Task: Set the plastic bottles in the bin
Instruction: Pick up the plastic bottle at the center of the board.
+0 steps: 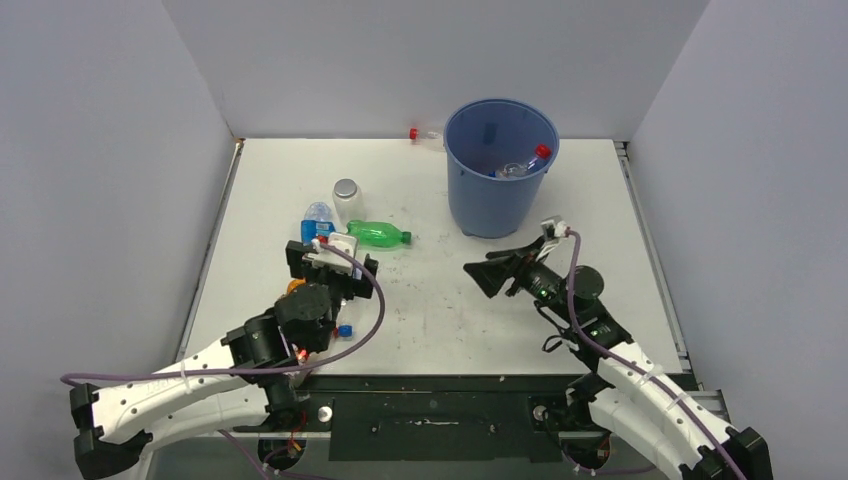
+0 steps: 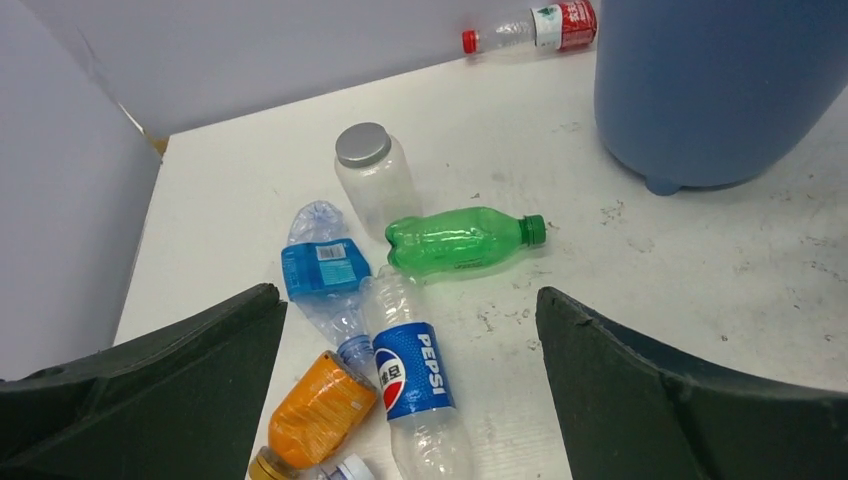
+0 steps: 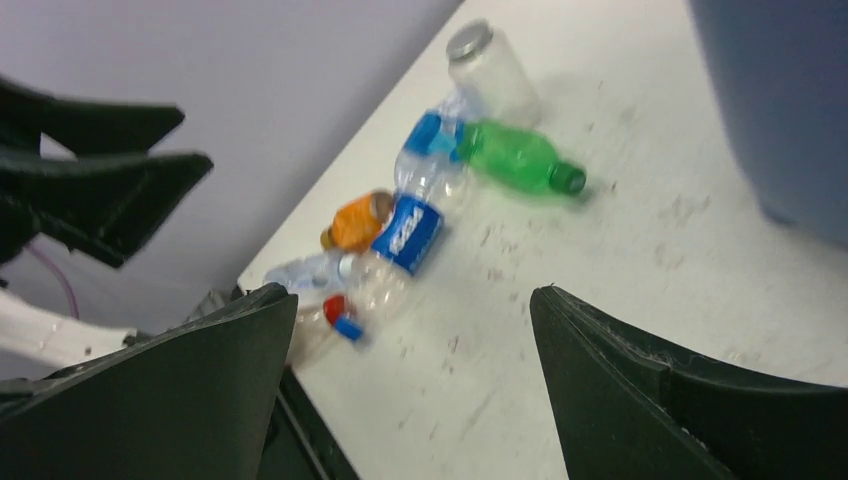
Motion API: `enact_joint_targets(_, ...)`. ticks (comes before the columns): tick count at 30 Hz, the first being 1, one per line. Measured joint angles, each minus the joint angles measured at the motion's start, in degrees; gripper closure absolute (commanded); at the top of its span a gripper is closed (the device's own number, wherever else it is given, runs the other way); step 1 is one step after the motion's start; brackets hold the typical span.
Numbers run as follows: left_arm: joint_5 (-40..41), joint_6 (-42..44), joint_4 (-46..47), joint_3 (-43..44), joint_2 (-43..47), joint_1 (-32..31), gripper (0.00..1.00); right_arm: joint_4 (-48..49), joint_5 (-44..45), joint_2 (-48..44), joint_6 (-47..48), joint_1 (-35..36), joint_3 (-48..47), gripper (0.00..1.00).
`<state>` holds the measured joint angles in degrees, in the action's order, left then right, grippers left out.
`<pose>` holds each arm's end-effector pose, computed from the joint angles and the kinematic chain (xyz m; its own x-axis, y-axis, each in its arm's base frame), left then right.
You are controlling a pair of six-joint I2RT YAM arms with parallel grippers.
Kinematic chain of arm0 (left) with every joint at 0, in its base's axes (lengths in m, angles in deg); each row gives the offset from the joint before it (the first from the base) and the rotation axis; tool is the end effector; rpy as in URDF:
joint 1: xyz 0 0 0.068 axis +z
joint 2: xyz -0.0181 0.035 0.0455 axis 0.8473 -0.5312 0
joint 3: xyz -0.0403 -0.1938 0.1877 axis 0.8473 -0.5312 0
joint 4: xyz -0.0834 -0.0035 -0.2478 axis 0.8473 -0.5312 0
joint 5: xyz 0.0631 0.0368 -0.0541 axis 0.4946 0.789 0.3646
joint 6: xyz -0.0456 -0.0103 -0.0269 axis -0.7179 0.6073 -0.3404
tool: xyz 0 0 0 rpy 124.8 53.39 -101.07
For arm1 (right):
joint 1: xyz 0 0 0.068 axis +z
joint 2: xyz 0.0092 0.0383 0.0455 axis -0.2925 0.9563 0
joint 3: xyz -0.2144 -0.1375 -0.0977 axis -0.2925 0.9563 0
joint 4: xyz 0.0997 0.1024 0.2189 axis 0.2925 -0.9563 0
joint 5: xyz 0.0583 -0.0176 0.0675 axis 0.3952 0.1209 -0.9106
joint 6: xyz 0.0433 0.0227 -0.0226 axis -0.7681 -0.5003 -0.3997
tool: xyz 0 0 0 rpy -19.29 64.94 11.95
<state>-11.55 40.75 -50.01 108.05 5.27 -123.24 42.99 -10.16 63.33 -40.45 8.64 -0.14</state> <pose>0.0928 -0.1304 0.3294 -0.0259 0.1688 -0.9853 0.1489 0.9753 0.1632 0.1562 0.0916 0.2836 -0.4250 0.4189 -0.8024 -0.6462 0.4803 0.5930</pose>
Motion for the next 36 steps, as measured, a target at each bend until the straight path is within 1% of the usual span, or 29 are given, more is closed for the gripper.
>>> enact_joint_targets(2, -1.7, -4.3, -5.0, 2.3, -1.7, 1.6, 0.04, 0.0, 0.2, 0.2, -0.1, 3.0, 3.4, 0.11)
enact_joint_targets(3, -4.4, -7.2, -8.3, 3.5, -3.1, 4.1, 0.04, 0.0, 0.5, 0.3, 0.0, 4.5, 4.8, 0.1)
enact_joint_targets(4, -6.8, -9.5, -10.6, 4.3, -4.3, 7.5, 0.04, 0.2, 1.0, 0.6, 0.0, 6.3, 6.1, 0.11)
enact_joint_targets(7, -16.8, -15.2, -16.5, 5.7, -9.9, 22.2, 0.04, 1.5, 3.1, 1.8, 0.1, 9.7, 8.5, 0.1)
enact_joint_targets(8, -22.1, -17.0, -17.9, 6.0, -12.8, 28.2, 0.04, 1.9, 3.9, 2.4, 0.2, 10.6, 8.9, 0.1)
enact_joint_targets(9, -26.2, -18.3, -18.7, 6.1, -15.2, 32.3, 0.03, 2.2, 4.7, 3.0, 0.3, 11.5, 9.0, 0.11)
enact_joint_targets(10, -30.1, -19.6, -19.5, 6.1, -18.0, 35.9, 0.03, 2.6, 5.7, 3.8, 0.5, 12.5, 9.0, 0.1)
enact_joint_targets(12, -36.2, -21.6, -21.3, 6.2, -23.0, 40.1, 0.02, 3.3, 7.2, 4.5, 0.7, 13.9, 9.1, 0.1)
enact_joint_targets(14, -40.7, -23.3, -22.4, 6.8, -27.6, 41.6, 0.0, 4.6, 9.1, 4.9, 1.0, 15.2, 9.5, 0.11)
enact_joint_targets(15, -42.6, -24.0, -22.7, 7.3, -29.6, 41.9, 0.05, 5.1, 9.6, 5.0, 1.0, 15.7, 9.7, 0.1)
enact_joint_targets(16, -44.5, -24.6, -22.6, 7.6, -31.2, 42.2, 0.06, 5.7, 10.3, 5.0, 1.1, 16.3, 10.1, 0.1)
enact_joint_targets(20, -49.7, -26.1, -22.6, 8.1, -34.3, 44.9, 0.08, 8.4, 13.1, 5.1, 0.8, 18.4, 12.5, 0.1)
enact_joint_targets(25, -51.6, -27.0, -22.1, 8.1, -34.8, 45.6, 0.13, 10.4, 16.4, 7.0, 0.1, 22.3, 13.7, 0.1)
enact_joint_targets(30, -53.0, -27.1, -21.7, 8.2, -37.6, 45.3, 0.18, 12.7, 19.8, 8.1, 0.0, 26.8, 13.7, 0.1)
enact_joint_targets(36, -53.1, -27.1, -21.6, 8.2, -41.0, 45.1, 0.28, 13.1, 24.1, 8.1, 0.2, 30.9, 13.7, 0.1)
